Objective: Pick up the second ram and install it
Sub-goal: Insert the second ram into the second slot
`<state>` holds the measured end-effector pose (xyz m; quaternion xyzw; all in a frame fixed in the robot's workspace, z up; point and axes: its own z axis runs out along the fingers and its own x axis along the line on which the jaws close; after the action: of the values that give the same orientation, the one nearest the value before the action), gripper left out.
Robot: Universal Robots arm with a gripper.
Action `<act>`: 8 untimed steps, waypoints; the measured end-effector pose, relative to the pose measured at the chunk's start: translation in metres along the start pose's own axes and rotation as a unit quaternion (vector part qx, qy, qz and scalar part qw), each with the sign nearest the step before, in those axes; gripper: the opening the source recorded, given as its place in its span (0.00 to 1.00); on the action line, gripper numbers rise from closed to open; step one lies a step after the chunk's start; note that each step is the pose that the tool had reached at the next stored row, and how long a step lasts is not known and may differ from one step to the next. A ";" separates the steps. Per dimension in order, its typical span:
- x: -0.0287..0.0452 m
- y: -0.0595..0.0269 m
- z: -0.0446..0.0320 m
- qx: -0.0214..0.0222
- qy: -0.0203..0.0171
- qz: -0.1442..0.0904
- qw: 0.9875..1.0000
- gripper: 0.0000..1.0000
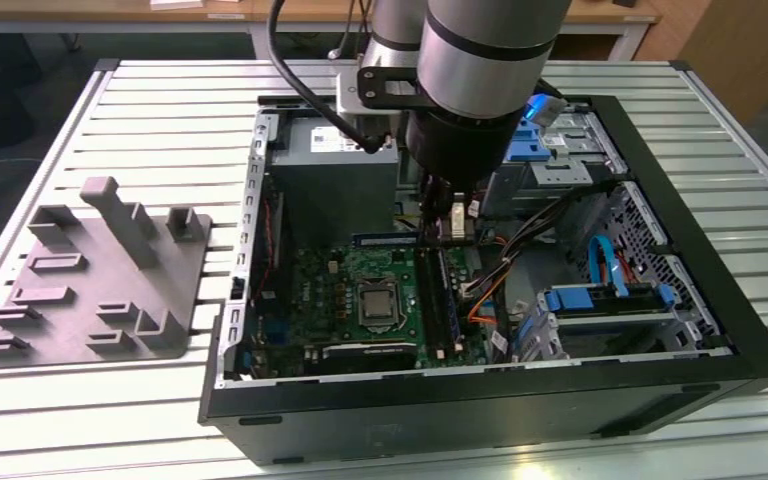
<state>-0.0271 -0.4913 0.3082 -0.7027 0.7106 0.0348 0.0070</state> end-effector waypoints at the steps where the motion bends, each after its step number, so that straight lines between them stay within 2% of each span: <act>1: 0.0000 0.0000 0.0000 0.000 0.000 0.000 1.000 0.14; 4: 0.0000 -0.0001 0.0001 0.000 0.000 0.005 1.000 0.14; 8: 0.0000 0.0000 0.0003 0.002 -0.001 0.034 0.999 0.14</act>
<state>-0.0270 -0.4913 0.3079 -0.6783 0.7339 0.0345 0.0081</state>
